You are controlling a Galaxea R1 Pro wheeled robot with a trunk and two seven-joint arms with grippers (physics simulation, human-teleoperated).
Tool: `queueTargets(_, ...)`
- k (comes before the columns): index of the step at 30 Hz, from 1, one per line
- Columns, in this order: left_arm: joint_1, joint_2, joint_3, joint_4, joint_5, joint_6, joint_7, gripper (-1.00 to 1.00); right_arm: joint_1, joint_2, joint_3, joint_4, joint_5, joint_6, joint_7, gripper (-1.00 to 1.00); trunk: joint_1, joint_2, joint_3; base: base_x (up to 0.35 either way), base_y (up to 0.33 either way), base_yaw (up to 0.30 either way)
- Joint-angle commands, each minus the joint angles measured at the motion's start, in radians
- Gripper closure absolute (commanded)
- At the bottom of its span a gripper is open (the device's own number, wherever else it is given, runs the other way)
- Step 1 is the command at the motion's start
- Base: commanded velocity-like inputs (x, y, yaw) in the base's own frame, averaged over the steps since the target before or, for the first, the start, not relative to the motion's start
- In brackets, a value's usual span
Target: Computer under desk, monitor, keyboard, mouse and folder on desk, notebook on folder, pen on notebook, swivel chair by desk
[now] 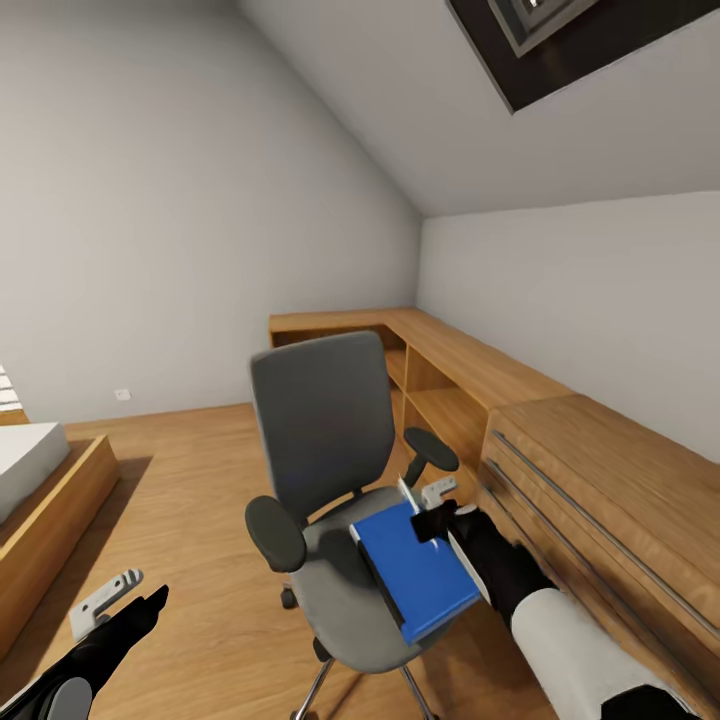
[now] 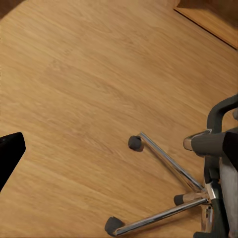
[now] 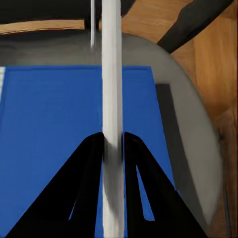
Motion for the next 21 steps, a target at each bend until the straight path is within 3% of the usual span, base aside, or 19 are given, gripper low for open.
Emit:
queueTargets(1, -0.001, -0.001, 0.001, -0.001, 0.011, 0.004, 0.008, -1.00, 0.037, 0.000, 0.000, -0.076, 0.010, 0.011, -0.028, 1.00, -0.004, 0.007, 0.002, 0.000, 0.000, 0.000)
queueTargets(5, -0.001, -0.001, 0.001, -0.001, 0.011, 0.005, 0.008, -1.00, 0.119, 0.001, -0.001, -0.230, 0.009, 0.043, -0.095, 1.00, -0.019, 0.035, 0.015, 0.000, 0.000, 0.000)
queueTargets(6, -0.001, -0.001, 0.001, -0.001, 0.011, 0.005, 0.008, -1.00, 0.159, 0.000, -0.001, -0.308, 0.008, 0.071, -0.117, 1.00, -0.023, 0.042, 0.018, 0.000, 0.000, 0.000)
queueTargets(7, -0.001, -0.001, 0.001, -0.001, 0.011, 0.005, 0.008, -1.00, 0.239, 0.000, -0.002, -0.495, 0.003, 0.147, -0.143, 1.00, -0.027, 0.049, 0.021, 0.000, 0.000, 0.000)
queueTargets(9, -0.001, -0.001, 0.001, -0.001, 0.011, 0.005, 0.008, -1.00, 0.308, 0.000, -0.003, -0.637, -0.027, 0.186, -0.153, 1.00, -0.035, 0.063, 0.027, 0.000, 0.000, 0.000)
queueTargets(21, -0.001, -0.001, 0.001, -0.001, 0.011, 0.008, 0.006, -1.00, 0.359, -0.002, -0.002, -0.757, -0.116, 0.209, -0.159, 1.00, -0.081, 0.147, 0.065, 0.000, 0.000, 0.000)
